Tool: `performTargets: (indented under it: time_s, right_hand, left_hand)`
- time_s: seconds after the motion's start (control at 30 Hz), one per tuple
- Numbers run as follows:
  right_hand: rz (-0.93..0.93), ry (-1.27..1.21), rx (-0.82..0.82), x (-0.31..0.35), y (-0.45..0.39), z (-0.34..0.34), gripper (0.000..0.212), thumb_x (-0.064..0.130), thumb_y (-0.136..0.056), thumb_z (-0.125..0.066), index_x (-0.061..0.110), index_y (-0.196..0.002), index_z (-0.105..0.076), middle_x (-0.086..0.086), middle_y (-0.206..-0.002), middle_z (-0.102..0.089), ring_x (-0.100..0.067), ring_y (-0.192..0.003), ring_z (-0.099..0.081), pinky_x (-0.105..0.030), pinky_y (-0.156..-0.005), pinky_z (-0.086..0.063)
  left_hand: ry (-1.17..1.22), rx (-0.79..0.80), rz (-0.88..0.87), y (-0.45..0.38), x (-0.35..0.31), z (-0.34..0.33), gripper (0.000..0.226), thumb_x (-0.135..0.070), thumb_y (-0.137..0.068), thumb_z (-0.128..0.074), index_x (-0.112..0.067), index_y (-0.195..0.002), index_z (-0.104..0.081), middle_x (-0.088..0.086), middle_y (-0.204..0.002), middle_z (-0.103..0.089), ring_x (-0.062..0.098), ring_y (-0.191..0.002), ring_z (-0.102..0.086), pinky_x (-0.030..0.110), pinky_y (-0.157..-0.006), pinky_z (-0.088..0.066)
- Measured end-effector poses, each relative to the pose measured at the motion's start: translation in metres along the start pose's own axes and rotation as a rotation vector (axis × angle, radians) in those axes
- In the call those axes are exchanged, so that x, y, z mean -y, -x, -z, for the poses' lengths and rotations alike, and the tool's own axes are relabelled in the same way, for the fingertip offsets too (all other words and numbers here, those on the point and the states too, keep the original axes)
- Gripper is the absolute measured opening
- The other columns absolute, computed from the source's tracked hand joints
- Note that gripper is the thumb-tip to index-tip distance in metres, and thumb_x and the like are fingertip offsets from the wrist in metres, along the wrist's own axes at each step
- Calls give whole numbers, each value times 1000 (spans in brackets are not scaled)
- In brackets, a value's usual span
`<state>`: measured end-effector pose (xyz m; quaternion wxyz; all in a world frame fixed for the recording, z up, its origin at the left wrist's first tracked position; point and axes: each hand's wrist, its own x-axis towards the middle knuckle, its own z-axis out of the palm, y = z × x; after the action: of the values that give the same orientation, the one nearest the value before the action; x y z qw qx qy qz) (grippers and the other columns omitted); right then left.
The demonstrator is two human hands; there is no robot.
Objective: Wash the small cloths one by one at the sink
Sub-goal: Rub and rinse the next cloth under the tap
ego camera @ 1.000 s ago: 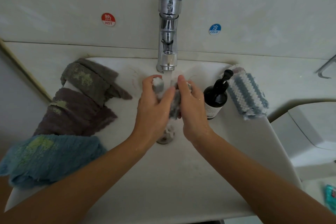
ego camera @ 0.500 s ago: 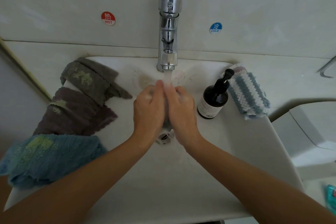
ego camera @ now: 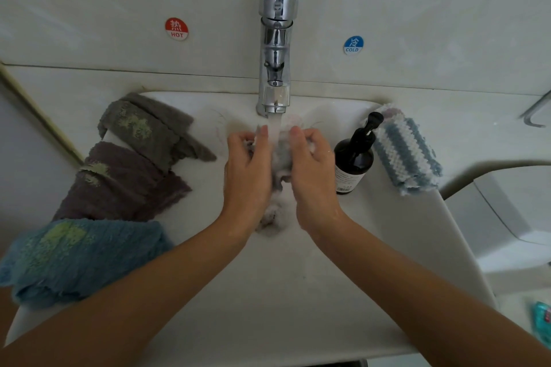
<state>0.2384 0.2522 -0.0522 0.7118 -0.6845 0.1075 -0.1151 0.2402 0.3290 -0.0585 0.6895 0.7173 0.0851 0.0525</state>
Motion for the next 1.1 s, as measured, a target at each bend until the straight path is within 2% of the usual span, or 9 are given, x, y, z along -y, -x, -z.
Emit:
performTargets:
  time_s: [0.17, 0.27, 0.37, 0.5, 0.7, 0.77, 0.83, 0.93, 1.1]
  right_hand:
    - [21, -86, -32, 2, -2, 1, 24, 22, -103, -48, 17, -80, -53, 5, -71, -58, -6, -64, -55, -22, -58, -45]
    - [10, -106, -62, 1, -4, 3, 28, 22, -103, -49, 18, -75, -52, 10, -66, -56, -4, -63, -53, -21, -60, -45]
    - [-19, -51, -26, -1, -3, 4, 21, 22, -100, -52, 24, -79, -54, 10, -74, -58, -6, -69, -55, -28, -67, -45]
    - [-32, 85, 79, -5, 3, -1, 16, 26, -100, -49, 30, -89, -60, 9, -79, -64, -9, -74, -65, -33, -65, -52]
    - [-62, 166, 173, -4, 8, -5, 42, 48, -98, -46, 11, -93, -67, -11, -89, -71, -25, -87, -69, -50, -82, -57]
    - [-70, 152, 187, -3, 9, -6, 49, 50, -96, -48, 5, -92, -67, -19, -88, -69, -32, -86, -69, -56, -78, -57]
    - [-71, 143, 189, -2, 9, -8, 51, 50, -91, -52, 1, -86, -64, -25, -82, -65, -36, -77, -67, -59, -74, -53]
    - [-75, 138, 166, -3, 7, -8, 41, 42, -93, -53, 3, -84, -59, -20, -75, -62, -27, -72, -62, -58, -74, -53]
    - [-74, 144, 202, -7, 7, -2, 8, 32, -98, -49, 28, -103, -54, -2, -92, -68, -18, -82, -68, -49, -74, -60]
  left_hand:
    - [14, -5, 63, 1, 0, 2, 44, -71, -85, -38, -35, -108, -45, -11, -95, -62, 14, -88, -64, 37, -78, -55]
    - [73, 24, 87, 3, -4, 3, 30, -56, -96, -37, -32, -113, -46, -10, -95, -60, 3, -78, -62, 19, -58, -50]
    - [108, 72, 76, 5, -2, 0, 30, -53, -97, -39, -29, -113, -47, -4, -90, -63, 1, -59, -61, 18, -46, -47]
    - [77, 60, 27, 6, 3, -1, 26, -48, -99, -39, -29, -116, -46, 4, -90, -67, 11, -66, -67, 23, -48, -48]
    - [-18, 2, -79, 1, 3, 3, 32, -41, -100, -43, -18, -89, -62, 0, -74, -68, 6, -68, -68, 22, -60, -53]
    - [-67, -43, -72, 1, 0, 3, 37, -41, -101, -42, -18, -83, -64, -3, -70, -67, 3, -64, -66, 19, -58, -49]
    - [-106, -73, -78, -1, 1, 3, 39, -40, -100, -41, -20, -77, -64, -3, -67, -65, 7, -64, -65, 30, -60, -53]
    - [-99, -55, -58, -1, -1, 4, 37, -40, -100, -40, -18, -81, -64, 3, -73, -67, 18, -69, -68, 47, -62, -58]
    - [-35, -8, -85, 1, -3, 7, 10, -22, -98, -48, -31, -104, -49, -9, -92, -60, 5, -81, -64, 33, -71, -56]
